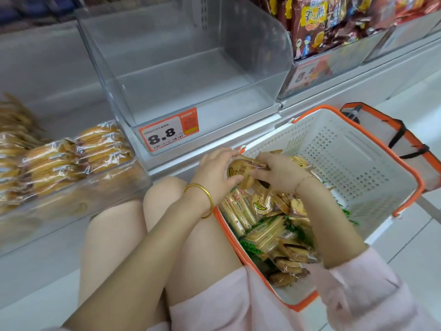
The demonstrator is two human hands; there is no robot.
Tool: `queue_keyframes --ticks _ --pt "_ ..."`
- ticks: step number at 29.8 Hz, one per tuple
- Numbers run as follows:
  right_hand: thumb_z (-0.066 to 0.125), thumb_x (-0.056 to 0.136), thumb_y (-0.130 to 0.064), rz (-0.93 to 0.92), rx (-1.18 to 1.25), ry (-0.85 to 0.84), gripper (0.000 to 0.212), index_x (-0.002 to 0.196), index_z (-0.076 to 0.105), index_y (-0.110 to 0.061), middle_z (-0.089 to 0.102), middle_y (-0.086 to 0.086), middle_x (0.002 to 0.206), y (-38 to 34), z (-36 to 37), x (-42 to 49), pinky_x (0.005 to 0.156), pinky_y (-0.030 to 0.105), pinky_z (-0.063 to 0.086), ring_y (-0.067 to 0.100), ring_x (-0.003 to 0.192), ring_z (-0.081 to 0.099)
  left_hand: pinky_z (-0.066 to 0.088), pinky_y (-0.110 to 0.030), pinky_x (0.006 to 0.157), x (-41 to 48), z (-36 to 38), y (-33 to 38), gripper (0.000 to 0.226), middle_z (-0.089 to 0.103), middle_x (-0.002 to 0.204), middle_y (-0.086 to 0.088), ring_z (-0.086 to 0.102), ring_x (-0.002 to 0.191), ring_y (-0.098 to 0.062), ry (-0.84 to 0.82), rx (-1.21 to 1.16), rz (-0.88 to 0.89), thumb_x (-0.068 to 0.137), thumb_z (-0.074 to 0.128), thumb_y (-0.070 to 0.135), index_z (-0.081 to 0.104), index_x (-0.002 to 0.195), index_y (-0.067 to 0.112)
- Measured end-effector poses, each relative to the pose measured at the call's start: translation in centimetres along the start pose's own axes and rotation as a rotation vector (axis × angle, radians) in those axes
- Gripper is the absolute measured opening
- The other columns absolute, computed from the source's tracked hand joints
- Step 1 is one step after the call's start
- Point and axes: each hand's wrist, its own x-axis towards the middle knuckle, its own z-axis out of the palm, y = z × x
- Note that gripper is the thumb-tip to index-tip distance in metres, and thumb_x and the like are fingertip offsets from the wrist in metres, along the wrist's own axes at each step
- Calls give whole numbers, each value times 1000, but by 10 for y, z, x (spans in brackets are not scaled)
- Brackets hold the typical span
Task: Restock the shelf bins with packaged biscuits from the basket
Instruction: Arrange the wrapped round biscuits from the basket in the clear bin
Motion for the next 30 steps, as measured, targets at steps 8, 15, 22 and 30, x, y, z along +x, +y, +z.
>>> queue_keyframes --ticks 8,15,22,30 --pt "54 88 -39 -300 289 -100 18 87 58 -22 51 -8 72 -76 -33 -39 62 20 41 3 64 48 40 -22 87 -39 -108 28 32 48 99 4 49 95 -11 -22 133 49 81 70 23 62 113 21" --pt "53 92 -2 -404 692 -191 35 117 60 -25 50 11 82 -119 -30 -46 53 20 38 28 64 46 48 -19 71 -101 -212 13 18 68 83 8 61 73 -7 117 -13 -127 75 76 24 59 83 22" --pt "40 82 12 -414 947 -381 41 112 63 -6 69 11 109 -175 -11 -40 76 28 54 24 98 66 56 -36 71 -127 -253 -29 17 70 86 -8 66 75 -21 400 -178 -304 76 76 19 61 84 16" --pt "64 81 7 -489 766 -71 31 97 64 -20 66 9 76 -239 -1 -22 57 27 57 16 59 64 55 -19 53 -137 -273 -64 23 69 88 -4 65 67 -9 604 -413 -351 84 67 10 63 106 12"
